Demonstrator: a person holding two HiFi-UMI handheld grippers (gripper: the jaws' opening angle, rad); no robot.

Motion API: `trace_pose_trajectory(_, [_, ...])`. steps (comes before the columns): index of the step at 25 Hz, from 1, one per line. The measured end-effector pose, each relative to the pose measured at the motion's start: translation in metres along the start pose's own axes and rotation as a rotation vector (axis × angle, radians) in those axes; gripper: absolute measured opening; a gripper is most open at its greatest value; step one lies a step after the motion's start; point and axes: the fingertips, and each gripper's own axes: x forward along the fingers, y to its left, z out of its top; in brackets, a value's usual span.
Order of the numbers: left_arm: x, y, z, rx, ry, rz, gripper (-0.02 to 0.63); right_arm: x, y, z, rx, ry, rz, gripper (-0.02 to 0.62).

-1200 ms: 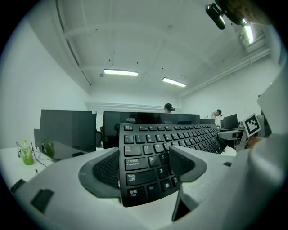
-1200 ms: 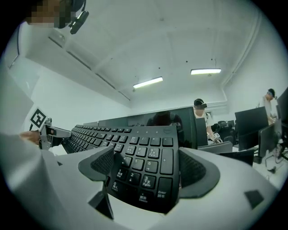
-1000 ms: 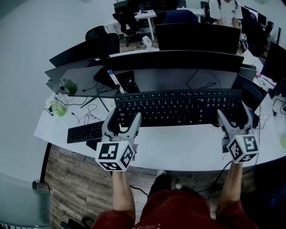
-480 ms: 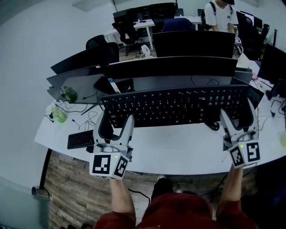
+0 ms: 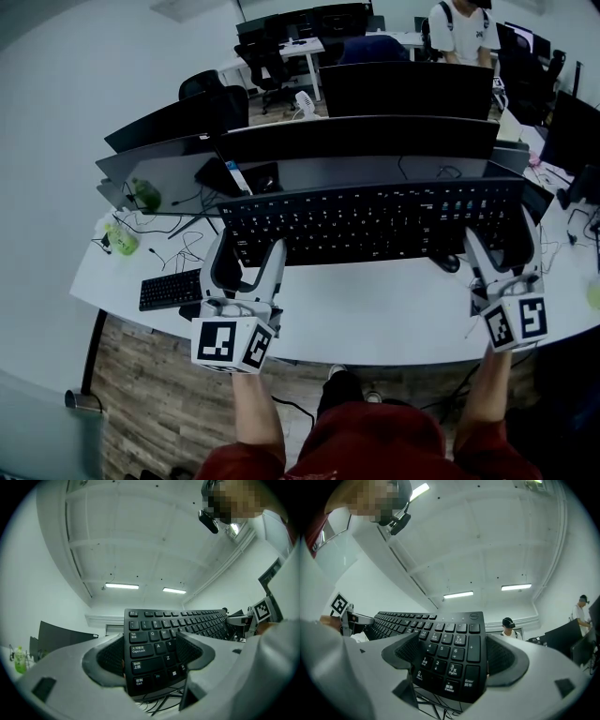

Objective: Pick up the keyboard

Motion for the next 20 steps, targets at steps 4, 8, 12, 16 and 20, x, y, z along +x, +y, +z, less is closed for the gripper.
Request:
trace_pose_trajectory(4, [0.0004, 0.0001, 0.0005, 0.000, -0.004, -0.003, 0.331, -0.0004, 0.0003, -0.0001, -0.002, 0.002, 0.000, 0.430])
trace_pose_trajectory(8, [0.0006, 0.0001, 0.0000, 0.001, -0.004, -0.002, 0.331, 0.0001, 0.0006, -0.0013, -0.005, 0.003, 0.003, 0.430])
trace_pose_trajectory(12, [0.0003, -0.0002, -0.0002, -0.001, -0.001, 0.001, 0.331, 0.0002, 0.0003, -0.0013, -0.006, 0.005, 0.007, 0.430])
trace_pose_trajectory(16, [0.0002, 0.0000, 0.0000, -0.003, -0.001, -0.001, 0.331, 0.0004, 0.0009, -0.0010, -0.005, 0.008, 0.005, 0.430])
trace_pose_trajectory(20, [0.0005, -0.0001, 0.0004, -0.003, -0.001, -0.005, 0.333, -0.0004, 0.0010, -0.0004, -0.006, 0.006, 0.003, 0.430])
